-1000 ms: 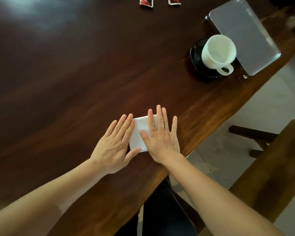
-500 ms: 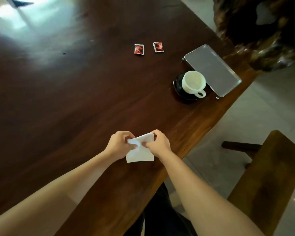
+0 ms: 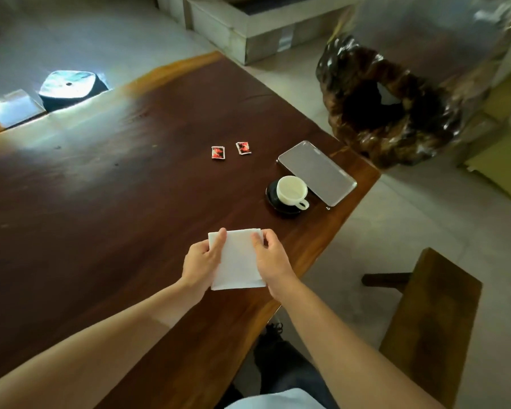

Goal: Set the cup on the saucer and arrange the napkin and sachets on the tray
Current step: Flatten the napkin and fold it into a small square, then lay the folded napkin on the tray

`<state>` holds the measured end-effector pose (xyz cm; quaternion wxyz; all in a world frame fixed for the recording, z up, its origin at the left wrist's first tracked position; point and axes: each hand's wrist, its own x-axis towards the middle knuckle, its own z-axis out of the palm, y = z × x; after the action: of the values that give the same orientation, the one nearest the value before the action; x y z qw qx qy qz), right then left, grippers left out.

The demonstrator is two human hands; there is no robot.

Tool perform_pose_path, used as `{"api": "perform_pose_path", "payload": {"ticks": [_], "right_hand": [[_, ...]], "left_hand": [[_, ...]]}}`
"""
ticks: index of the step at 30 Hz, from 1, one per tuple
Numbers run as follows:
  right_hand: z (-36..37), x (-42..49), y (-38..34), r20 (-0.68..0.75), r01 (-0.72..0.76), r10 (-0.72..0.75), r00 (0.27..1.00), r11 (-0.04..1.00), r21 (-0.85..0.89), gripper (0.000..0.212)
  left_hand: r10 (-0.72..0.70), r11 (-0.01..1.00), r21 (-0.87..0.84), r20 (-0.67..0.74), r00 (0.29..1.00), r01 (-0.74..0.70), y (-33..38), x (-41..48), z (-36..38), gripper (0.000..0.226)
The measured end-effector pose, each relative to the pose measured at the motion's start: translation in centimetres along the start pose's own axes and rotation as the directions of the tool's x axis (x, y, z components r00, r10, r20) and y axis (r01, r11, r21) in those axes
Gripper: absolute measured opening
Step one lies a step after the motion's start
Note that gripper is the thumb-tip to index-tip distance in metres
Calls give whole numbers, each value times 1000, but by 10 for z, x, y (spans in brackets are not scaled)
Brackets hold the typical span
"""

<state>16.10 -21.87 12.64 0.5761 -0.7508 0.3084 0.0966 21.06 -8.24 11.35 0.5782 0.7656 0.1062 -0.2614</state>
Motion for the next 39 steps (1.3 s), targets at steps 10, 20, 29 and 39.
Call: {"api": "perform_pose_path", "payload": {"ticks": [10,20,29,39], "right_hand": [[-64,3,-5,-151,195,-221,964,966,-168,22],[-199,56,6,-146,291,-294,945,956,-43,25],[-269,90,17,-83,288,-289,954,957,-26,23],[-286,149,2,-68,205,-208,976,978,-50,30]], "left_hand": [[133,991,21,-216,967,-131,42,-11,70,59],[78,991,-96,-178,981,-96,105,0,200,51],[41,982,-174,-162,986,-69,118,13,262,61],[-85,959,-263,103,991,109,129,69,266,32]]}}
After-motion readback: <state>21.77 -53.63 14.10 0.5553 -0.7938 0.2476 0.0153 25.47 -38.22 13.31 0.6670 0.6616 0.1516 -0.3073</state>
